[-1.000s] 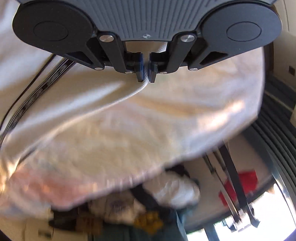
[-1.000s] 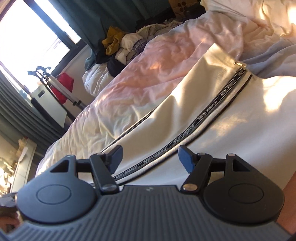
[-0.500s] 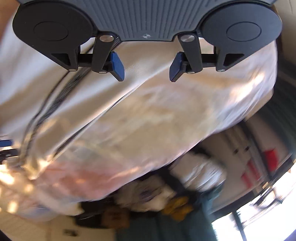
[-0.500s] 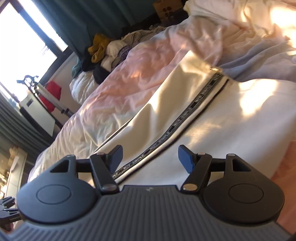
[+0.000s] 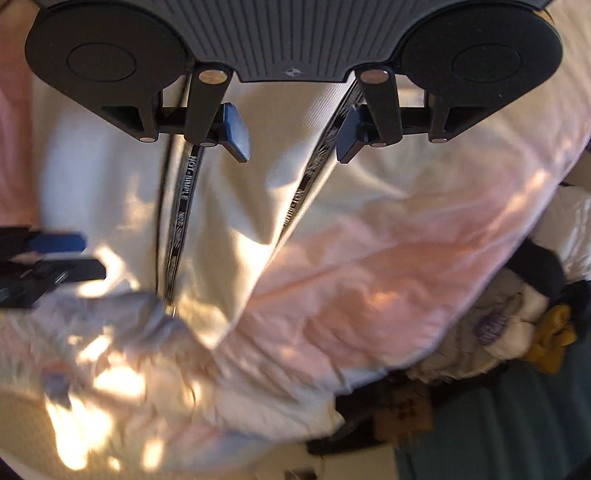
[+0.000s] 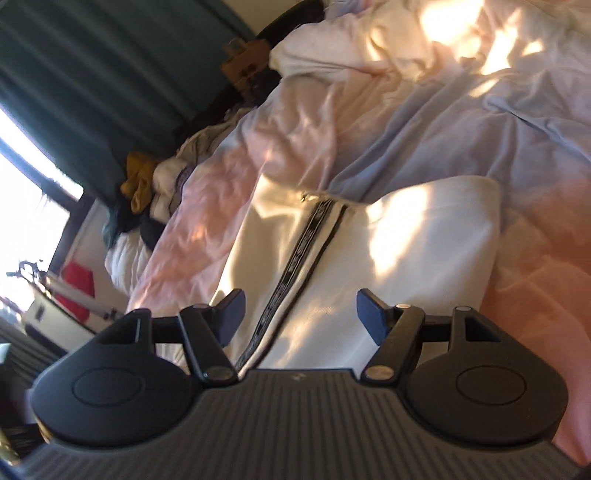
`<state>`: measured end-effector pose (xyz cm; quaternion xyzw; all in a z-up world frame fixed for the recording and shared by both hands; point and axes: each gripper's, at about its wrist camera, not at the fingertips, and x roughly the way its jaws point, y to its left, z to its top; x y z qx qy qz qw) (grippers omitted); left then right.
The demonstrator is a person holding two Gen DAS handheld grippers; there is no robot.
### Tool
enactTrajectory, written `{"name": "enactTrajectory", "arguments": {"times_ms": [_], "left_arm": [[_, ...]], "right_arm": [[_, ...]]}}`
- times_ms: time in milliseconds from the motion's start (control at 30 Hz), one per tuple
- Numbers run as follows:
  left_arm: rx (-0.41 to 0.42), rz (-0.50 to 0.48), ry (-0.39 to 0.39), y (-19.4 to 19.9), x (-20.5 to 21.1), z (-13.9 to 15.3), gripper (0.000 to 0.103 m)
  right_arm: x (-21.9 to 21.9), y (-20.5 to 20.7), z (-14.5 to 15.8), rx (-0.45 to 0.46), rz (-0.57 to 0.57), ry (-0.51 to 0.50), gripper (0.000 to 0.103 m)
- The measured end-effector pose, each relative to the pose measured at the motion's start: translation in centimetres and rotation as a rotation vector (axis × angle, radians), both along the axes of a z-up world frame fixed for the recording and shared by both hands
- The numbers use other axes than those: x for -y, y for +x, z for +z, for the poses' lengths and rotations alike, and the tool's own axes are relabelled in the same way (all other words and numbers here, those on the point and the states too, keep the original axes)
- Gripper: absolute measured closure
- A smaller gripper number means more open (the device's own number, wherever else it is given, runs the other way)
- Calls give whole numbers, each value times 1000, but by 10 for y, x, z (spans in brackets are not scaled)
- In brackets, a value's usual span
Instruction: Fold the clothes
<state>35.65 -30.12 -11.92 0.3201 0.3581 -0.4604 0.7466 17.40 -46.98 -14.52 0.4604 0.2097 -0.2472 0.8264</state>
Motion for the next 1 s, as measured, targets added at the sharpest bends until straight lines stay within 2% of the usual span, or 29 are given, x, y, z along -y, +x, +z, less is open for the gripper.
{"name": "enactTrajectory", "arguments": {"times_ms": [33,100,133,167,267,400,467,600,733,800,833,867,900,933,1000], "left_arm": [[-9,-9,22,3,9,-9,55],[-36,-26,14,3,15,-17,67],[-34,-27,6,2,16,-19,77],[-21,-23,0,1,15,-21,94],[11,-24,-34,0,8,-16,100],[43,26,-129,10,3,11,100],[72,36,-125,16,8,17,100],[131,88,-101,27,17,2,100],[116,142,-102,30,19,-24,98],[96,181,-141,25,11,-24,95],[83,205,-165,22,6,-22,87],[70,228,-190,20,1,-19,73],[66,244,-207,15,-6,-15,65],[71,253,-218,8,-14,-10,59],[81,273,-239,-7,-31,1,58]], "right_arm": [[3,0,-2,8,-9,7,33],[6,0,-7,14,-19,22,33],[8,1,-9,14,-21,30,33],[10,2,-12,11,-23,42,33],[13,4,-15,14,-31,66,33],[9,2,-9,27,-16,44,33],[6,-1,-4,31,-20,17,33],[3,0,-1,37,-2,5,33],[7,2,-6,24,6,19,33],[10,5,-10,11,13,22,33],[11,7,-13,4,17,23,33],[13,8,-15,-3,20,25,33],[14,10,-17,-9,24,26,33],[15,12,-18,-16,30,24,33],[12,15,-18,-32,55,-6,33]]}}
